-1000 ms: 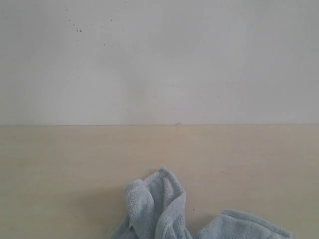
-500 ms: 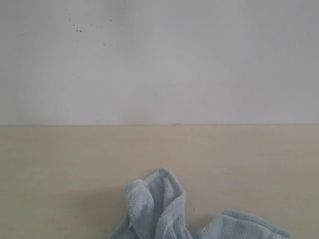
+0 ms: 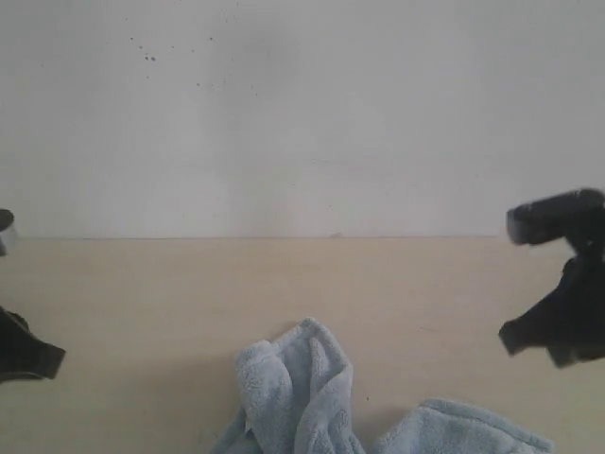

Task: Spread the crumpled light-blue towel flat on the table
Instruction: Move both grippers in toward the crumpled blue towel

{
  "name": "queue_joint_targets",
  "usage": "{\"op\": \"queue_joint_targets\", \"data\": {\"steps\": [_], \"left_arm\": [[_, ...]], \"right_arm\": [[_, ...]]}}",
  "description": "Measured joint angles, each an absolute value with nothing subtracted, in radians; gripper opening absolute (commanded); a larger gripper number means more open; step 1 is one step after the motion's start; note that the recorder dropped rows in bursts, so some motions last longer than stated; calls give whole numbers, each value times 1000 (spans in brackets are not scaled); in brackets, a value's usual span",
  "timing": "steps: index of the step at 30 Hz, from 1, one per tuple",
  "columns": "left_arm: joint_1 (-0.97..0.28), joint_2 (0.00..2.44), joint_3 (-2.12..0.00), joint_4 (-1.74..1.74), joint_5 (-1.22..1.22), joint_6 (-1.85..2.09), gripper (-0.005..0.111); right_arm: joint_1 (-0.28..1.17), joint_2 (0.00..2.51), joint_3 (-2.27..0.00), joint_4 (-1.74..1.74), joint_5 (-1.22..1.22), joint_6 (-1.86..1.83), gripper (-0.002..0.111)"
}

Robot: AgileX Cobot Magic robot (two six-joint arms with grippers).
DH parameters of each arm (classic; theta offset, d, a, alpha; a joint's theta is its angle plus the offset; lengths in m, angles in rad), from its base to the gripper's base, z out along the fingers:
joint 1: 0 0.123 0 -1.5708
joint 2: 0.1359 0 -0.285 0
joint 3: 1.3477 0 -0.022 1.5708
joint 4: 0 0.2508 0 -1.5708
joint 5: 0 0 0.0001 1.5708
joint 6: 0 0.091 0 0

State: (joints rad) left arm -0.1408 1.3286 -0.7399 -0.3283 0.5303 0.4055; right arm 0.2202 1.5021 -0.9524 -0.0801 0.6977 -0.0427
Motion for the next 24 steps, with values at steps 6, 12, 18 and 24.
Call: {"op": "queue_joint_targets", "data": {"steps": [6,12,18,24], "left_arm": [[-141,1421,-744,-929,773,841,4],[-184,1478,-706,-1329,919,1290,4],[-267,1577,-694,-1492,1040,1374,4],[-285,1650,-694,-1641,1108,1381,4]], "right_arm": [[220,1614,-979,214,856,-283,1],[220,1711,-985,268,896,-320,1],[133,1772,-1013,306,957,-290,1],[-112,1778,-1079,417,1159,-358,1]]}}
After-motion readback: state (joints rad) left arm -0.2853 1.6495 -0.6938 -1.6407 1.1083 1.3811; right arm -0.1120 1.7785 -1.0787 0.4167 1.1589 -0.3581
